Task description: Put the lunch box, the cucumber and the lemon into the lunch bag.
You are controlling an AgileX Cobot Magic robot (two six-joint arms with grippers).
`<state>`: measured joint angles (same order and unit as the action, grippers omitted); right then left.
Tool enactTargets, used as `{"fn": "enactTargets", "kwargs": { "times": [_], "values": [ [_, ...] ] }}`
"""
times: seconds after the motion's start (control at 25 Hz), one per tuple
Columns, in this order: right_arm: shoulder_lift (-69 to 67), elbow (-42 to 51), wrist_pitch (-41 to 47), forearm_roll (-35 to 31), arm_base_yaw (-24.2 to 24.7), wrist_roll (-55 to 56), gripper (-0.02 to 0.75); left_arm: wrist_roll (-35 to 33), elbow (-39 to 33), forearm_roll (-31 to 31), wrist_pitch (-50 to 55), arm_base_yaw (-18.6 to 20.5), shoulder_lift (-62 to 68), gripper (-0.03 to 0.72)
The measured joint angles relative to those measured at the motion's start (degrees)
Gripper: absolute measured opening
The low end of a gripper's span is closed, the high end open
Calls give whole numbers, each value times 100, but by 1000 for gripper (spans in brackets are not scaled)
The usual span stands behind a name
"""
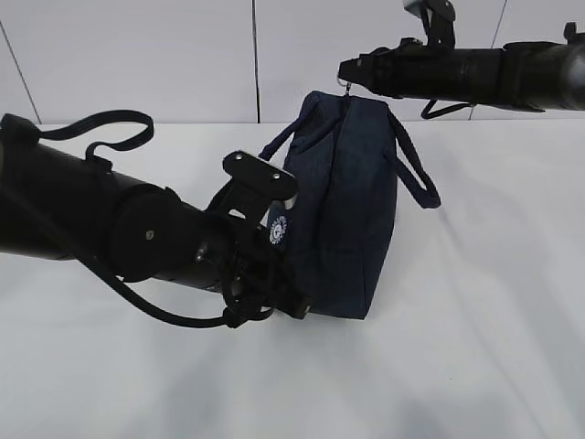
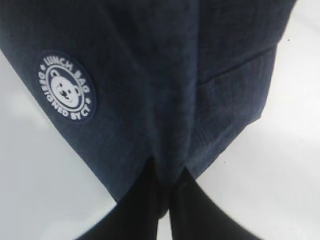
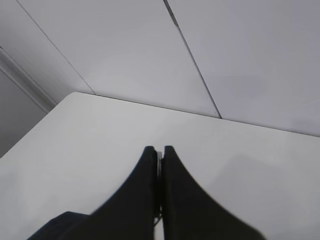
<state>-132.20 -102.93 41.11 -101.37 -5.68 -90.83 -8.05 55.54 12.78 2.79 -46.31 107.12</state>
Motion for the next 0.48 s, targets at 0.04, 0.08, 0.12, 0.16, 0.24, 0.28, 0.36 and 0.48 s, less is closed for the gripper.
{"fn": "enactTargets", "kwargs": {
  "times": [0.04, 0.08, 0.12, 0.16, 0.24, 0.28, 0.36, 0.48],
  "values": [
    [0, -15, 12, 14, 0, 24, 7, 0, 0, 0, 14, 0, 0, 8],
    [0, -15, 39, 17, 0, 40, 7, 0, 0, 11, 43, 0, 0, 31],
    [0, -15, 68, 27, 0, 52, 7, 0, 0, 11, 80, 0, 0, 67],
    [0, -15, 82, 27, 0, 64, 7, 0, -14, 20, 129, 0, 0, 117],
    [0, -15, 126, 27, 0, 64, 7, 0, -41, 31, 273, 0, 0, 235],
    [0, -20, 155, 16, 0, 64, 7, 0, -41, 42, 352, 0, 0, 290],
    [0, -28, 215, 16, 0, 83, 7, 0, -49, 49, 509, 0, -49, 386],
    [0, -28, 287, 16, 0, 119, 7, 0, -49, 49, 787, 0, -332, 430]
  ]
}}
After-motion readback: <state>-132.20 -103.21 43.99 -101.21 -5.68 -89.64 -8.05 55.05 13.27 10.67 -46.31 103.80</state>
